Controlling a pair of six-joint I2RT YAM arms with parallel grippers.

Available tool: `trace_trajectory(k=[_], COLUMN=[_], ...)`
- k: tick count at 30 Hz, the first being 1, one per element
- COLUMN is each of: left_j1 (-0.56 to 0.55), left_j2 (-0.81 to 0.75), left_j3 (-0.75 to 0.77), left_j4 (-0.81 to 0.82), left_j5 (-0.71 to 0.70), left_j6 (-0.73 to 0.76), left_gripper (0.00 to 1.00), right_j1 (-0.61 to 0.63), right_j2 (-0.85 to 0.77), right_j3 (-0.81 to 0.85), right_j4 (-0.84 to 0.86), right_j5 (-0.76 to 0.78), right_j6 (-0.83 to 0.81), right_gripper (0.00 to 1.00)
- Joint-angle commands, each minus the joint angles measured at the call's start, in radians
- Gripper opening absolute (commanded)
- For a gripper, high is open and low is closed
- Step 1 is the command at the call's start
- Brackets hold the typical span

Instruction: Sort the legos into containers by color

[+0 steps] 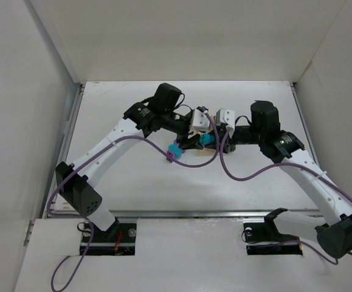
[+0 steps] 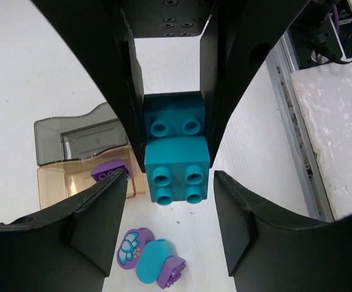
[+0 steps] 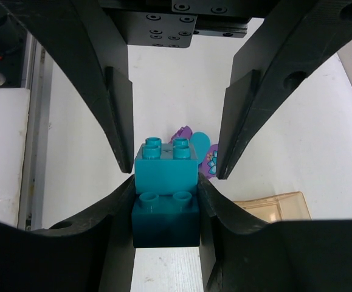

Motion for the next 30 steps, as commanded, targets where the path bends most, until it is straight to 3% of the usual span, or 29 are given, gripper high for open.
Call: trace_trajectory(k=[1, 11, 14, 16, 19, 20, 22, 23, 26, 30], left_j1=[0.013, 0.013, 0.013, 0.013, 0.013, 0.013, 0.013, 0.013, 0.024, 0.035], left_j2=[-0.041, -0.032, -0.032, -0.032, -0.032, -0.032, -0.032, -0.032, -0.041, -0.041], left_j3=[0.041, 0.041, 0.041, 0.041, 0.041, 0.041, 0.032, 0.032, 0.032, 0.032], left_j4=[-0.022, -0.022, -0.022, -0.022, -0.022, -0.010, -0.001, -0.001, -0.001, -0.001], left_j5=[0.034, 0.070, 0.059, 0.059, 0.048, 0.048, 0.048, 0.048, 0.037, 0.028], left_j6=[0.052, 0.040, 0.031, 0.018, -0.012, -0.023, -0.023, -0.023, -0.023, -0.032], left_gripper=[0.56, 0.26, 0.07, 0.00, 0.00, 0.00, 0.00, 0.00, 0.00, 0.00], right_j1=[0.013, 0.022, 0.022, 0.022, 0.022, 0.022, 0.022, 0.022, 0.022, 0.022], right_j2=[-0.003, 0.006, 0.006, 0.006, 0.015, 0.015, 0.026, 0.026, 0.026, 0.026], right_j3=[0.044, 0.044, 0.044, 0.044, 0.044, 0.044, 0.044, 0.044, 0.044, 0.035], right_j4=[0.016, 0.016, 0.016, 0.016, 0.016, 0.016, 0.007, 0.006, 0.006, 0.006], right_j5=[-0.003, -0.012, -0.012, -0.012, -0.003, 0.008, 0.008, 0.008, 0.028, 0.049], right_j6=[0.002, 0.002, 0.002, 0.002, 0.014, 0.014, 0.027, 0.027, 0.027, 0.027], right_gripper=[0.00, 0.00, 0.00, 0.00, 0.17, 0.35, 0.46, 0.65, 0.72, 0.72])
